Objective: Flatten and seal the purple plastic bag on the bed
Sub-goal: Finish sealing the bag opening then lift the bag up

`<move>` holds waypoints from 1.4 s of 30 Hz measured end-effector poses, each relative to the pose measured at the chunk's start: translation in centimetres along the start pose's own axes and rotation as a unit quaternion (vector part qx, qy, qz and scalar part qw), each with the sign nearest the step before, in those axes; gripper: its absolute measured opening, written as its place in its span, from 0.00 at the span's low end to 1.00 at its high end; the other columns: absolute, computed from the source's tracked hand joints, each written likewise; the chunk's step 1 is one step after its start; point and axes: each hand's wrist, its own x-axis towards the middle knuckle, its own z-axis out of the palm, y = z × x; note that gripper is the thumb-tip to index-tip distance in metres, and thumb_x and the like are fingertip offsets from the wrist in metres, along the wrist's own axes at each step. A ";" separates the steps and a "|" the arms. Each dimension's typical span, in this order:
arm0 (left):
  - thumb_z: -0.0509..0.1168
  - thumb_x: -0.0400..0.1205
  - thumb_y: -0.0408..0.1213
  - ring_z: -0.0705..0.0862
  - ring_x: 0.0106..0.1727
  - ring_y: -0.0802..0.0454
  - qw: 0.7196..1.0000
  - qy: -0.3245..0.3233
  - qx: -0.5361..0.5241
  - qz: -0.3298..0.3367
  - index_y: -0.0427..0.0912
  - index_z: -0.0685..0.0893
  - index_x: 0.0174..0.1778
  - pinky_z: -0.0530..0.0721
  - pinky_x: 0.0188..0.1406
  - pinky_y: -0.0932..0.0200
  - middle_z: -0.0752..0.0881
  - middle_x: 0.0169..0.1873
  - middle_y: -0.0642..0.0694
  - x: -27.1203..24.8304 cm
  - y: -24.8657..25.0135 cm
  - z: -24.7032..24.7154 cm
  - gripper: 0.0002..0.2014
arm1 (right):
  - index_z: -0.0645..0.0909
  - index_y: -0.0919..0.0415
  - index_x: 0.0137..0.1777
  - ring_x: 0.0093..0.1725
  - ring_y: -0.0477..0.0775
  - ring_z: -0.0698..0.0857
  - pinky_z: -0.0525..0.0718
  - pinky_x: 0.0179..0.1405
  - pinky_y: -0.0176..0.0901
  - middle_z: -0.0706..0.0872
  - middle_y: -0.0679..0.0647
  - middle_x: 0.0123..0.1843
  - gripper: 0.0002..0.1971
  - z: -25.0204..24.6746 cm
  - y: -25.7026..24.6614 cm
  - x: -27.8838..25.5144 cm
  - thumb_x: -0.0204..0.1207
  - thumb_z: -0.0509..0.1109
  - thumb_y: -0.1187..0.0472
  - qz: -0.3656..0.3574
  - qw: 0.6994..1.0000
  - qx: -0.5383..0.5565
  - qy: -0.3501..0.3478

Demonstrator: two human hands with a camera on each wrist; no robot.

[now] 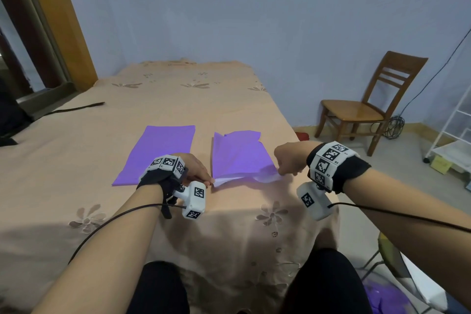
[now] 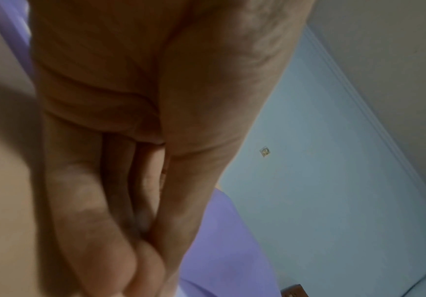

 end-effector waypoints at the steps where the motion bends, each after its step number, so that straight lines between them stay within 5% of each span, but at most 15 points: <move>1: 0.84 0.66 0.31 0.84 0.48 0.41 1.000 -0.004 0.001 -0.001 0.41 0.90 0.20 0.79 0.70 0.44 0.91 0.34 0.38 0.0 0.0 0.0 0.12 | 0.73 0.58 0.31 0.28 0.53 0.82 0.85 0.42 0.46 0.83 0.50 0.28 0.12 -0.1 0.4 0.1 0.76 0.64 0.60 0.007 1.000 -0.003 -0.006; 6: 0.85 0.49 0.40 0.85 0.49 0.42 1.000 -0.020 0.020 0.005 0.43 0.92 0.23 0.80 0.67 0.46 0.91 0.39 0.38 0.5 -0.1 -0.2 0.11 | 0.69 0.59 0.36 0.41 0.57 0.82 0.75 0.28 0.40 0.84 0.54 0.40 0.11 -0.5 1.9 -0.2 0.80 0.63 0.62 0.082 0.996 -0.042 -0.002; 9: 0.85 0.51 0.36 0.85 0.48 0.42 1.000 -0.015 0.016 -0.002 0.43 0.92 0.23 0.79 0.72 0.44 0.91 0.40 0.36 0.8 -0.2 -0.4 0.09 | 0.77 0.63 0.48 0.45 0.59 0.85 0.80 0.35 0.43 0.84 0.57 0.47 0.03 -0.8 2.9 0.2 0.80 0.63 0.64 0.110 0.993 -0.044 0.001; 13: 0.83 0.48 0.35 0.86 0.48 0.42 1.000 -0.011 0.013 -0.012 0.43 0.92 0.24 0.80 0.73 0.40 0.91 0.41 0.35 0.9 -0.3 -0.5 0.11 | 0.83 0.64 0.57 0.48 0.59 0.86 0.86 0.47 0.45 0.88 0.57 0.55 0.12 -0.7 5.4 2.2 0.77 0.62 0.66 0.136 0.988 -0.011 0.070; 17: 0.83 0.53 0.34 0.85 0.49 0.42 1.000 -0.011 0.010 -0.014 0.43 0.92 0.23 0.79 0.74 0.42 0.90 0.44 0.34 0.4 -0.4 -0.4 0.08 | 0.77 0.65 0.40 0.44 0.58 0.84 0.79 0.28 0.39 0.85 0.58 0.44 0.06 -1.5 5.9 0.9 0.79 0.65 0.68 0.174 0.981 0.039 0.082; 19: 0.83 0.61 0.31 0.84 0.50 0.42 1.000 -0.009 0.002 -0.011 0.42 0.91 0.21 0.79 0.70 0.44 0.89 0.44 0.33 0.2 -0.4 -0.3 0.08 | 0.77 0.66 0.40 0.48 0.60 0.89 0.81 0.30 0.40 0.84 0.57 0.39 0.05 -1.5 6.4 0.9 0.77 0.67 0.69 0.187 0.975 0.072 0.099; 22: 0.84 0.57 0.35 0.83 0.49 0.42 1.000 -0.012 0.005 -0.007 0.43 0.91 0.21 0.79 0.65 0.47 0.89 0.42 0.34 0.2 -0.4 -0.2 0.08 | 0.78 0.67 0.44 0.47 0.63 0.89 0.83 0.30 0.45 0.78 0.58 0.32 0.02 -1.5 7.0 1.2 0.76 0.65 0.72 0.194 0.960 0.119 0.164; 28: 0.84 0.47 0.37 0.85 0.49 0.42 1.000 -0.019 -0.002 -0.001 0.43 0.92 0.23 0.76 0.76 0.40 0.90 0.43 0.34 1.0 -0.6 -0.4 0.11 | 0.79 0.70 0.47 0.40 0.64 0.79 0.78 0.37 0.48 0.83 0.68 0.48 0.06 -1.9 8.2 1.3 0.77 0.60 0.75 0.205 0.924 0.120 0.300; 32: 0.86 0.57 0.35 0.85 0.50 0.42 1.000 -0.021 -0.006 -0.005 0.42 0.90 0.20 0.76 0.75 0.43 0.90 0.39 0.36 -0.1 -0.3 -0.1 0.10 | 0.81 0.70 0.52 0.48 0.69 0.86 0.79 0.37 0.49 0.86 0.67 0.50 0.10 -1.9 9.3 1.6 0.76 0.60 0.76 0.217 0.904 0.123 0.346; 37: 0.86 0.59 0.34 0.85 0.50 0.42 1.000 -0.018 -0.001 -0.008 0.42 0.90 0.19 0.75 0.76 0.43 0.89 0.40 0.35 -0.2 -0.2 -0.1 0.10 | 0.82 0.70 0.49 0.38 0.64 0.76 0.75 0.35 0.48 0.84 0.68 0.47 0.11 -2.0 10.2 1.7 0.73 0.60 0.78 0.229 0.887 0.108 0.386; 39: 0.83 0.68 0.29 0.85 0.49 0.41 1.000 -0.012 -0.004 -0.009 0.40 0.89 0.20 0.76 0.74 0.45 0.90 0.36 0.36 -0.2 -0.1 0.0 0.13 | 0.82 0.70 0.46 0.38 0.64 0.76 0.75 0.35 0.49 0.82 0.67 0.47 0.09 -2.1 10.2 1.6 0.72 0.62 0.78 0.234 0.879 0.092 0.406; 42: 0.80 0.71 0.28 0.85 0.42 0.43 1.000 -0.012 -0.004 -0.005 0.37 0.88 0.26 0.81 0.60 0.52 0.90 0.32 0.39 -0.1 -0.2 0.2 0.10 | 0.81 0.72 0.45 0.42 0.68 0.83 0.75 0.34 0.50 0.80 0.68 0.49 0.07 -1.8 10.4 1.6 0.71 0.65 0.80 0.238 0.868 0.065 0.432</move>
